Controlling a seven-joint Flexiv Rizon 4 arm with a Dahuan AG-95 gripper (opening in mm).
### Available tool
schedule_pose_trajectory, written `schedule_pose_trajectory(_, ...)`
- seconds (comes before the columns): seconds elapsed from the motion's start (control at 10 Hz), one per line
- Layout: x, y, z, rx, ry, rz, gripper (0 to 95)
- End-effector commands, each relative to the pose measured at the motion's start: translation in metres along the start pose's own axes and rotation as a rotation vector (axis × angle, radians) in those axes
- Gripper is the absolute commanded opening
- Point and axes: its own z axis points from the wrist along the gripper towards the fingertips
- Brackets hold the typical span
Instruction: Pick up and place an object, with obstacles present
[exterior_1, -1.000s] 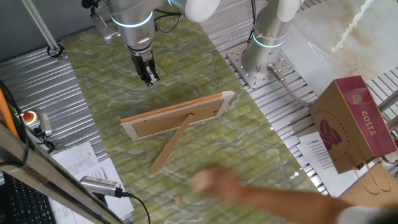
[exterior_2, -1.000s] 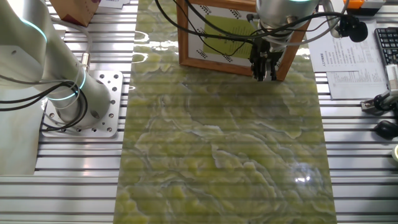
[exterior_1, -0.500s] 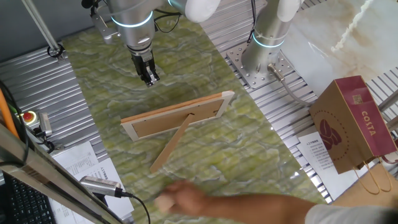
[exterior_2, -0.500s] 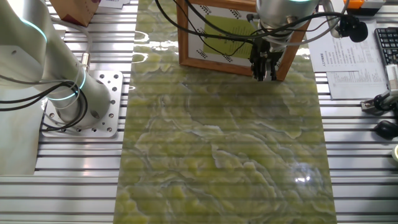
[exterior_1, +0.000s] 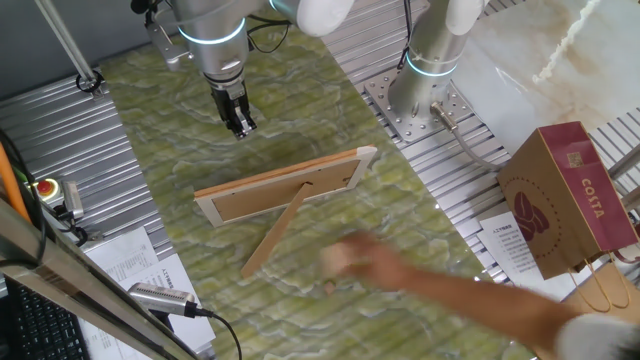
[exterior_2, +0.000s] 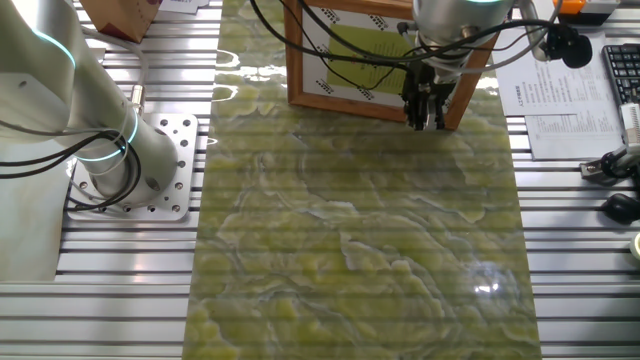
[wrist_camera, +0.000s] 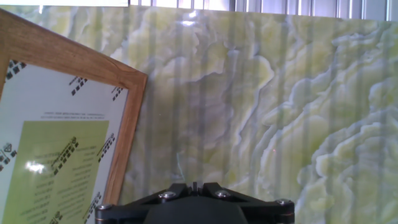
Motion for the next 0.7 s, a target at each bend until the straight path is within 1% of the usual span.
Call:
schedule_pose_trajectory(0.1,0.0002,0.0,0.0,0.0,0.0,-0.002,0.0)
schedule_pose_trajectory(0.4,0.0004,0.0007,-0.001,0.004,-0.002,-0.007,0.0)
schedule_pose_trajectory(0.7,-0.0003,0.0049,-0.0092,0.011,0.005,0.0,0.0)
